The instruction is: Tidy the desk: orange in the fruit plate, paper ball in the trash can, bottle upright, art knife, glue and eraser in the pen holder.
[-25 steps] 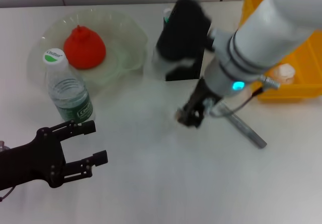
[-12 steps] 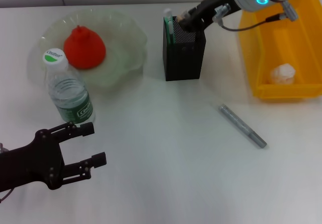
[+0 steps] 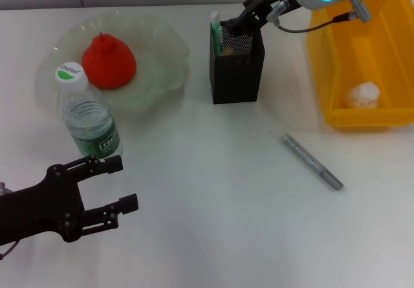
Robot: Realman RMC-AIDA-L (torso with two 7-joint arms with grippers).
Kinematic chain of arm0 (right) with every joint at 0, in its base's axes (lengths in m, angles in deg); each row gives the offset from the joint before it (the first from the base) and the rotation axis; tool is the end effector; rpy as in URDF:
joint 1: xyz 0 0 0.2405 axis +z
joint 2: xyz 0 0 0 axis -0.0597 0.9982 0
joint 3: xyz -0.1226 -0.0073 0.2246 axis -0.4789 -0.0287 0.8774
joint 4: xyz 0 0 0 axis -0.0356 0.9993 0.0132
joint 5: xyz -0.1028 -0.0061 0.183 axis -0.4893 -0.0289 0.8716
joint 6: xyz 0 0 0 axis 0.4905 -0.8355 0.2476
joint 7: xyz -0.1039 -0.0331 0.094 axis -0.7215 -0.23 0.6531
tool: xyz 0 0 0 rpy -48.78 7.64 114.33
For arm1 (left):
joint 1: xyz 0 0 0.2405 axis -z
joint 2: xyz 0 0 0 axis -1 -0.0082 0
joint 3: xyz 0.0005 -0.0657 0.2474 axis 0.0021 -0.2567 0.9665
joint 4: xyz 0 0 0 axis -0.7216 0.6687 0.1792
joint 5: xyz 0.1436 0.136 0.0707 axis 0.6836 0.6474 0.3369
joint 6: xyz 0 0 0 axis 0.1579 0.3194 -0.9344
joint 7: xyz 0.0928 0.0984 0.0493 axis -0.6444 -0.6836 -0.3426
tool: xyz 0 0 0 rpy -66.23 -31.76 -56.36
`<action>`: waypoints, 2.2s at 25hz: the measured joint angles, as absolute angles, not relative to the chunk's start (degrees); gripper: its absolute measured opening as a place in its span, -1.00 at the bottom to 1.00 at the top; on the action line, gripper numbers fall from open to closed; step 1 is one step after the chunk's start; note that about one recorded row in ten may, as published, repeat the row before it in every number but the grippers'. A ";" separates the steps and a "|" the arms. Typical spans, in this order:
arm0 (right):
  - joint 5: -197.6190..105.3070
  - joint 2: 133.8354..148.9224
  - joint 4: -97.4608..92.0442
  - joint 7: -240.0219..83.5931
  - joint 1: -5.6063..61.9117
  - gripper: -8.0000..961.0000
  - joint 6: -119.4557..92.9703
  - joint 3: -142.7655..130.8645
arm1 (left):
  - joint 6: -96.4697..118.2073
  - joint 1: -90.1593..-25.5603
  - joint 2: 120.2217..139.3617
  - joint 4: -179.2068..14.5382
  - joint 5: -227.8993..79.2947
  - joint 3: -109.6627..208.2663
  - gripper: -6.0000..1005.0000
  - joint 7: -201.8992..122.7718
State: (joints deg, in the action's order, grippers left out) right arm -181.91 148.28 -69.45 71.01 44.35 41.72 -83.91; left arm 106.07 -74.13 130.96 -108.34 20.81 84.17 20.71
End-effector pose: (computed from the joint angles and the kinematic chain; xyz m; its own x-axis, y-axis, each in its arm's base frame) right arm 0.0836 0.4261 -0.0246 0.9097 -0.4149 -0.0183 -0.3466 -0.7343 -0.5836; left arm -0.3177 0.2249 0.0048 0.6988 0.2905 0.6537 0.4485 -0.8899 -0.0840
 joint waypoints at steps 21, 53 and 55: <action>-184.15 148.38 -78.69 70.86 39.60 0.02 73.07 -83.58 | 108.63 -72.34 130.48 -109.56 26.36 84.82 0.56 20.80; -184.15 148.46 -60.51 70.98 39.50 -0.37 58.34 -88.51 | 108.53 -71.25 131.04 -109.22 26.47 84.52 0.56 20.94; -183.98 148.46 -60.62 70.86 39.43 -0.37 58.34 -88.51 | 108.52 -71.25 131.06 -109.15 26.44 84.52 0.56 20.94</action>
State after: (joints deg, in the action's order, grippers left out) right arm -183.98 148.46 -60.62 70.86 39.43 58.34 -88.51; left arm 108.52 -71.25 131.06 -109.15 26.44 84.52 20.94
